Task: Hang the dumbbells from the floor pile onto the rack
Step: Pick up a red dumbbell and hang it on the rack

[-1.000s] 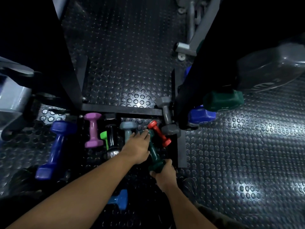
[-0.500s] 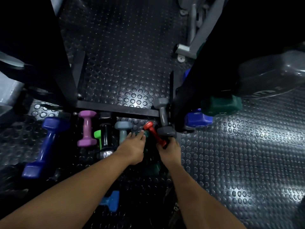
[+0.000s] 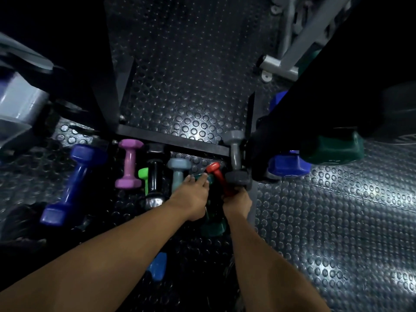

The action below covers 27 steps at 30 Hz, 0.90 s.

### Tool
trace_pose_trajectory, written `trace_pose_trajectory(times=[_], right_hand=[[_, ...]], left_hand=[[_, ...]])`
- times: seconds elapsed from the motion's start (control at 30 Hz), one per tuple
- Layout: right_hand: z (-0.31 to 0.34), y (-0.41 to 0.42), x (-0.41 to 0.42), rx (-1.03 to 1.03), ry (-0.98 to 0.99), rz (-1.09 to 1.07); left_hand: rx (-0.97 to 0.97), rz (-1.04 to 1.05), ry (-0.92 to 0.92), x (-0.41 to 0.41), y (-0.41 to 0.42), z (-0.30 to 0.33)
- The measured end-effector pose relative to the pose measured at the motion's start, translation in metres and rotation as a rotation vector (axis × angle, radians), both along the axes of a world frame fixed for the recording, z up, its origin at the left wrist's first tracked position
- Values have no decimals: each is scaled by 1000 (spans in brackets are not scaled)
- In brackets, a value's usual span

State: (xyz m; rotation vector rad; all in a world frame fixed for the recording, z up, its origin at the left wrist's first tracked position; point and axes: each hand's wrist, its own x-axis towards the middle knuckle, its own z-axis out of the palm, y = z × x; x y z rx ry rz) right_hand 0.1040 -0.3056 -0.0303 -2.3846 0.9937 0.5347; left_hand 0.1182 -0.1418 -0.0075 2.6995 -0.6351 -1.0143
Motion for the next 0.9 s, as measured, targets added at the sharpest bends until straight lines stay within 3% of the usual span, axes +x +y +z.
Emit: trace_pose_trajectory(times=[0.1,0.3,0.7,0.9], right_hand=[[-7,4,-6,-23,114,238],[-2,7,-4,110,185,279],[22,-1,-10,471,101,-123],[40,6,-6,572,61,-218]], left_hand=[[23,-9,26,3,-2,3],[32,-15,50,2,0,5],[32,3,40,-1,2,14],[-79,109,95,8,4,12]])
